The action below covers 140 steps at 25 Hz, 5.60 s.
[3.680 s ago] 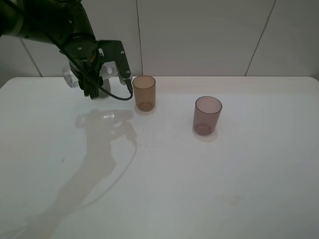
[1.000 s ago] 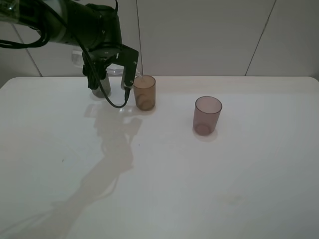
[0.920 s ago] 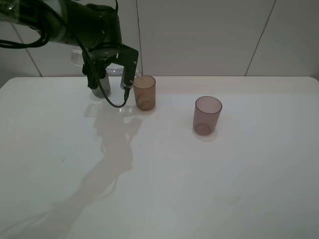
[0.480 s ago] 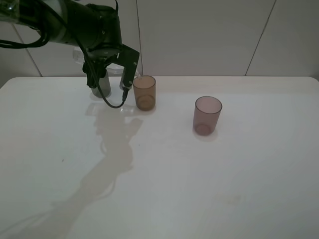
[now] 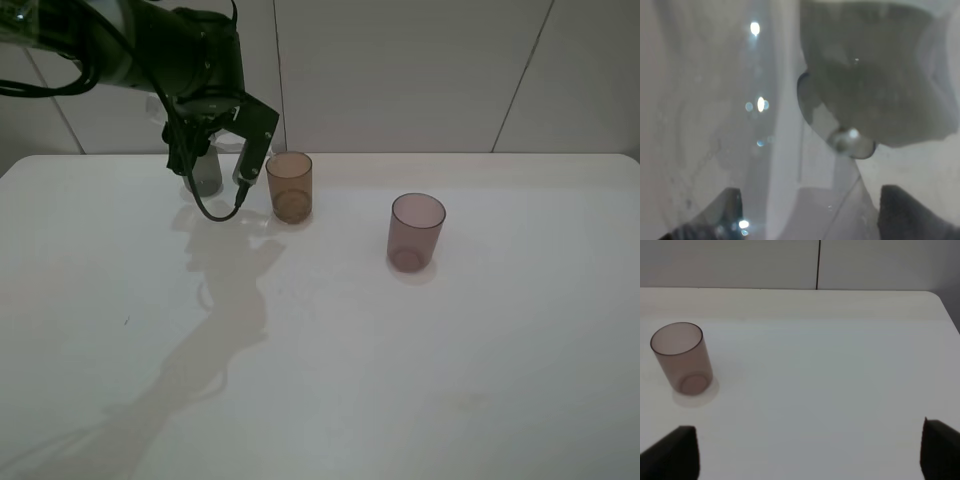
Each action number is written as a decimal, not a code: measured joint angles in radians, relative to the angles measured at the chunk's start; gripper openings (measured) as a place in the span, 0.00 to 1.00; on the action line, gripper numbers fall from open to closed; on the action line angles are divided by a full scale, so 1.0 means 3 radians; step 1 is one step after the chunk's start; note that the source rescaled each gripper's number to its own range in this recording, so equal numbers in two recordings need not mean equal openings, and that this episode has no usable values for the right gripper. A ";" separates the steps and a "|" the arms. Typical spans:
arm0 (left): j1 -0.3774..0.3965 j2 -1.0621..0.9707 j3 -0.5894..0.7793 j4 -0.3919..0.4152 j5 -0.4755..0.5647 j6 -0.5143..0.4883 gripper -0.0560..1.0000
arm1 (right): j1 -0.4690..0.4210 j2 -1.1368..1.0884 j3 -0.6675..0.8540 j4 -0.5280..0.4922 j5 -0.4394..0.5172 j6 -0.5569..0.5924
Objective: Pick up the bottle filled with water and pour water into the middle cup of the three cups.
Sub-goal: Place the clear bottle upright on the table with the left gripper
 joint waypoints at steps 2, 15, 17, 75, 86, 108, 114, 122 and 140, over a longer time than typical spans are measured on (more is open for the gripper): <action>0.0000 0.0000 0.0000 0.0018 0.0000 0.0055 0.06 | 0.0000 0.0000 0.0000 0.0000 0.0000 0.0000; 0.0000 0.0000 0.0000 0.0164 -0.0013 0.0103 0.06 | 0.0000 0.0000 0.0000 0.0000 0.0000 0.0000; 0.0000 0.0000 0.0000 0.0164 -0.0016 0.0109 0.06 | 0.0000 0.0000 0.0000 0.0000 0.0000 0.0000; 0.0008 -0.0974 0.0740 -0.1582 -0.0878 -0.3962 0.06 | 0.0000 0.0000 0.0000 0.0000 0.0000 0.0000; 0.0307 -0.1028 0.1528 -0.1197 -0.1699 -0.4698 0.06 | 0.0000 0.0000 0.0000 0.0000 0.0000 0.0000; 0.1015 -0.0658 0.1891 -0.1514 -0.3444 -0.3164 0.06 | 0.0000 0.0000 0.0000 0.0000 0.0000 0.0000; 0.1015 -0.0510 0.2102 -0.2276 -0.4071 -0.2203 0.06 | 0.0000 0.0000 0.0000 0.0000 0.0000 0.0000; 0.1118 -0.0185 0.2387 -0.2647 -0.4874 -0.1923 0.06 | 0.0000 0.0000 0.0000 0.0000 0.0000 0.0000; 0.1120 -0.0042 0.2470 -0.2760 -0.5169 -0.1516 0.26 | 0.0000 0.0000 0.0000 0.0000 0.0000 0.0000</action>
